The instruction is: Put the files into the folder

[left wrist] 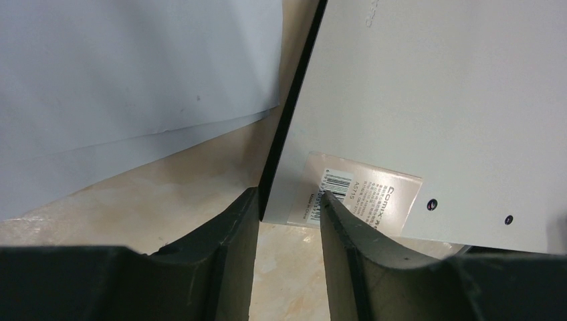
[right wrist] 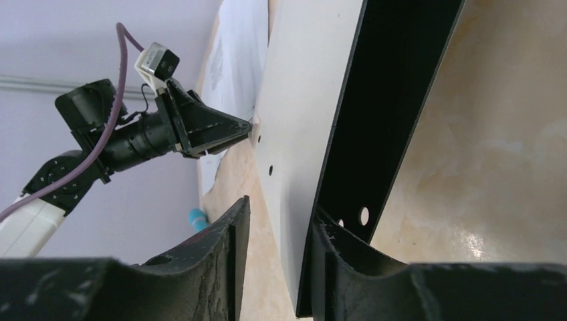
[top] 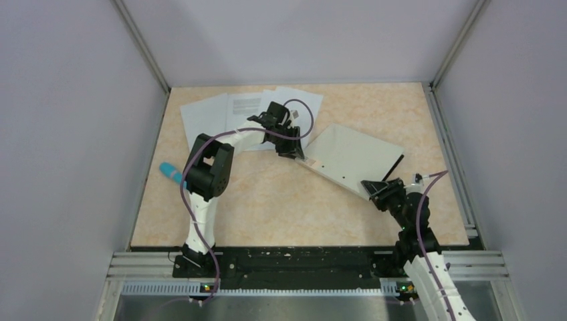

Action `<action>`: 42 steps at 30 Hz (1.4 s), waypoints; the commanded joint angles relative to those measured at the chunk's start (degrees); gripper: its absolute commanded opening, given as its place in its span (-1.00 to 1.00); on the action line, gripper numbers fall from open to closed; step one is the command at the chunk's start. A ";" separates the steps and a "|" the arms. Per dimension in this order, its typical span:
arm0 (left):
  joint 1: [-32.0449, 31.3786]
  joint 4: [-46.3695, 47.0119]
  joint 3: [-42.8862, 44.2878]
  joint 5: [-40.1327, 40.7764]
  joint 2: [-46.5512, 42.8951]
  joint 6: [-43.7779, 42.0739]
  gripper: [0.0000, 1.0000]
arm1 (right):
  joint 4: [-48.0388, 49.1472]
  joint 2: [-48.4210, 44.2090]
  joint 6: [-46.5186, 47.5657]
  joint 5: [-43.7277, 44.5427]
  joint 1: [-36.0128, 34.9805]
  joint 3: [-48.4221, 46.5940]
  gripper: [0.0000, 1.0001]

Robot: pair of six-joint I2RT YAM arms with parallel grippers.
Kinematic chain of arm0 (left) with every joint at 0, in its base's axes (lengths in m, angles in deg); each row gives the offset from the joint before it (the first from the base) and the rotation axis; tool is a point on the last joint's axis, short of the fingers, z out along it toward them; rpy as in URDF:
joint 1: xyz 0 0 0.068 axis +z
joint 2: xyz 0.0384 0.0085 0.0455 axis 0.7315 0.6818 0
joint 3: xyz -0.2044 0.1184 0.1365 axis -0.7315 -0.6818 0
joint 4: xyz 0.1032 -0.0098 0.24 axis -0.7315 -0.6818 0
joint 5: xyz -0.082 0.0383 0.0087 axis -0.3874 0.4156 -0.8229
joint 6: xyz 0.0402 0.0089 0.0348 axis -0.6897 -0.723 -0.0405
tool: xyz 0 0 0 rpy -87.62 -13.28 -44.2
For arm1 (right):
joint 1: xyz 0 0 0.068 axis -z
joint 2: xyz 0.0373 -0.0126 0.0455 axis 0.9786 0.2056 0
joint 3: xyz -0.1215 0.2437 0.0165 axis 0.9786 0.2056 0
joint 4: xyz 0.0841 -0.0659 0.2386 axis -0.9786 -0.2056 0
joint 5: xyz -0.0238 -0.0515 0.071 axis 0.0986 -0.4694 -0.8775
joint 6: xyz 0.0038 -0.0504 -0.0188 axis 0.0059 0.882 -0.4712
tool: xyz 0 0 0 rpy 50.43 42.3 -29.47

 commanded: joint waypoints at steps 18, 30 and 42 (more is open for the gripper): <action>10.48 12.39 2.06 -22.12 -18.36 9.93 0.38 | 2.53 16.53 31.41 -16.71 -0.57 -38.01 -1.00; 16.23 47.46 -7.53 -37.11 -28.54 26.71 0.46 | 3.03 29.77 32.43 -34.84 -0.48 -59.78 -1.00; 16.78 85.31 -19.35 -40.78 -31.12 54.99 -0.46 | 0.51 34.32 34.76 -33.31 -0.49 -61.98 -1.00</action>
